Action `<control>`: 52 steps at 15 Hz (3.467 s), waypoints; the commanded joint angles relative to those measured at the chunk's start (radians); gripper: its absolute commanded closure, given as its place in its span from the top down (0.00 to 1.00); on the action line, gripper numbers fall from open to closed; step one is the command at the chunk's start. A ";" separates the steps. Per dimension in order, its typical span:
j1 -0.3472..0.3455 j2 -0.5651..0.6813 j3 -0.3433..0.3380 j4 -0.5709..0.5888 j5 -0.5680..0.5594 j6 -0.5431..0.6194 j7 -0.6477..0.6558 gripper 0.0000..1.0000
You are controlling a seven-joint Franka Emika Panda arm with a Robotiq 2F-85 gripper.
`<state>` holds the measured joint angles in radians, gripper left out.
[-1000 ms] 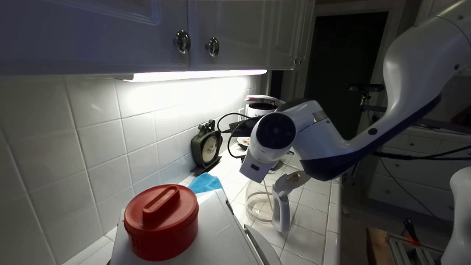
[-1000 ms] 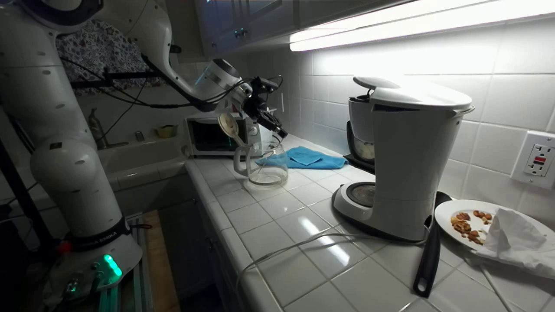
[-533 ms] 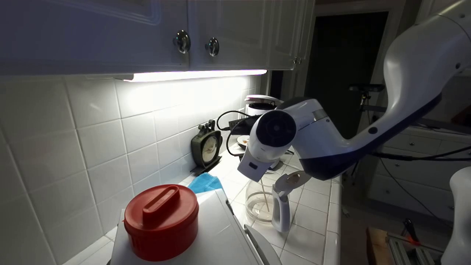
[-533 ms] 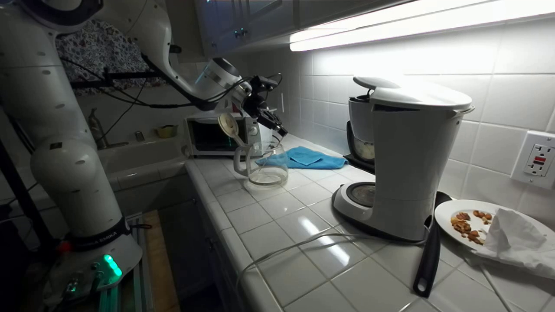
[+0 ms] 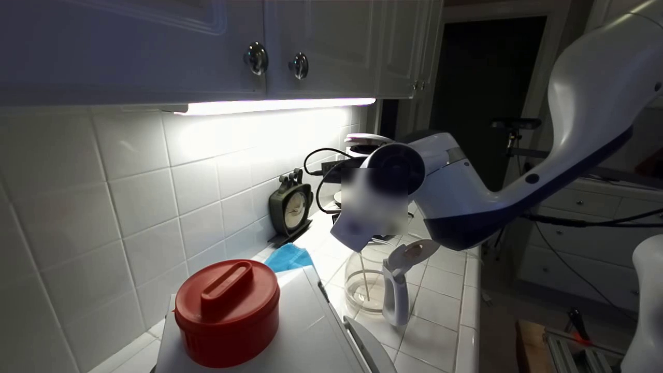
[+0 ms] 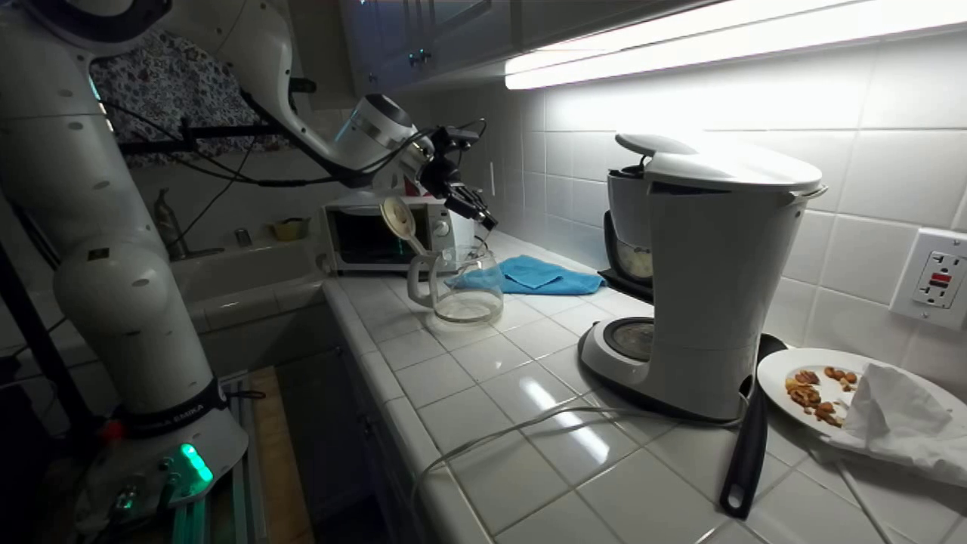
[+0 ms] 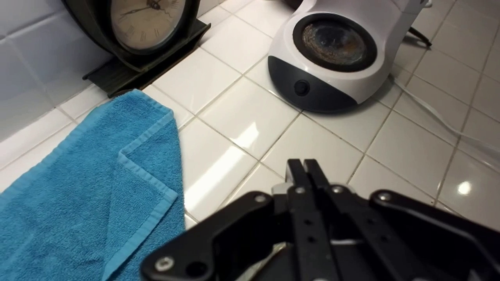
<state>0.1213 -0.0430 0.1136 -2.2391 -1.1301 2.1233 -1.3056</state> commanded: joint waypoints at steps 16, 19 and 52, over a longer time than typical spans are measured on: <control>-0.015 -0.138 -0.058 -0.130 0.030 0.014 -0.164 0.04; -0.012 -0.126 -0.058 -0.112 0.036 0.016 -0.132 0.04; -0.022 -0.090 -0.052 -0.063 0.081 0.012 -0.118 0.04</control>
<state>0.0998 -0.1450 0.0593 -2.3221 -1.0536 2.1268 -1.4498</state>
